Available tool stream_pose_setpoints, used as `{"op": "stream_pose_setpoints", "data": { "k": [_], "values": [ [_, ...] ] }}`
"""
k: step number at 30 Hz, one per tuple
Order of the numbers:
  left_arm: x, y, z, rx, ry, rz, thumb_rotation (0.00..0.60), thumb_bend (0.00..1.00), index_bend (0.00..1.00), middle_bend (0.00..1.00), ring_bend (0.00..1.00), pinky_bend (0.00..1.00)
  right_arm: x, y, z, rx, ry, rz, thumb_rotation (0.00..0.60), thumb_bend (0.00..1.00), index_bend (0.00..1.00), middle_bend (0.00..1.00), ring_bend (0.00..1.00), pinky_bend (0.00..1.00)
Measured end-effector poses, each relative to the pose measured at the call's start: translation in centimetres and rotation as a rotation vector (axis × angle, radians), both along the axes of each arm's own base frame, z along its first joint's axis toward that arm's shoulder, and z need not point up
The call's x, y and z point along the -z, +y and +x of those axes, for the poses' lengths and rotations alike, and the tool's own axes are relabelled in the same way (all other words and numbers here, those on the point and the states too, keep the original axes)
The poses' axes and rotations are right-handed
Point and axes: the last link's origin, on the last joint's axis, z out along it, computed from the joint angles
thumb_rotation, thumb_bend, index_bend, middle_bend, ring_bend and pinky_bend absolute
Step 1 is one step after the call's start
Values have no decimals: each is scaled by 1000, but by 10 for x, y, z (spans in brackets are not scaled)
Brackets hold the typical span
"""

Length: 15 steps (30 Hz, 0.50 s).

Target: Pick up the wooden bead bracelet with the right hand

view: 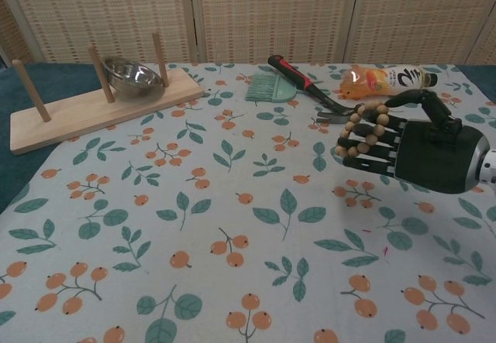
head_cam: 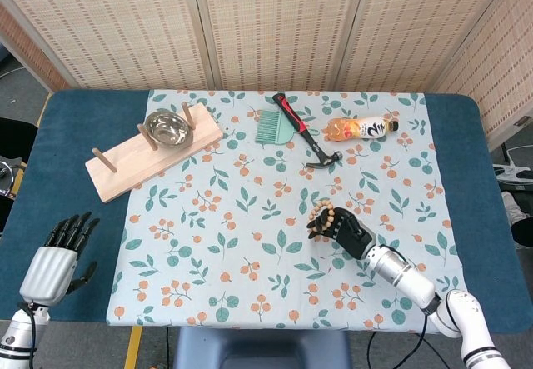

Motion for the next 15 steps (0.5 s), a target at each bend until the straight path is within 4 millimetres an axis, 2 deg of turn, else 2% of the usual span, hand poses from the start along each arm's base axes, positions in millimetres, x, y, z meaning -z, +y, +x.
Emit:
{"op": "stream_pose_setpoints", "data": {
  "k": [4,6,8,10,12,15],
  "values": [
    [0,0,0,0,-1,0,600,408,28,0,0,131,0,0,1,-15,12,-6,202,728,668,651,373,351],
    [0,0,0,1,0,0,600,408,29,0,0,131,0,0,0,-22,20,-7,203,764,674,661,374,351],
    [0,0,0,1,0,-2,600,407,31,0,0,131,0,0,0,-27,36,-13,206,907,674,669,379,351],
    [0,0,0,2,1,-2,600,407,35,0,0,132,0,-1,-1,-32,61,-24,213,986,660,670,382,351],
    [1,0,1,4,1,-2,600,407,38,0,0,131,-1,-1,0,-40,83,-35,222,1000,627,670,382,351],
    [1,0,1,4,0,-2,600,408,39,0,0,131,-2,0,0,-44,103,-46,284,1000,569,670,364,351]
  ]
}}
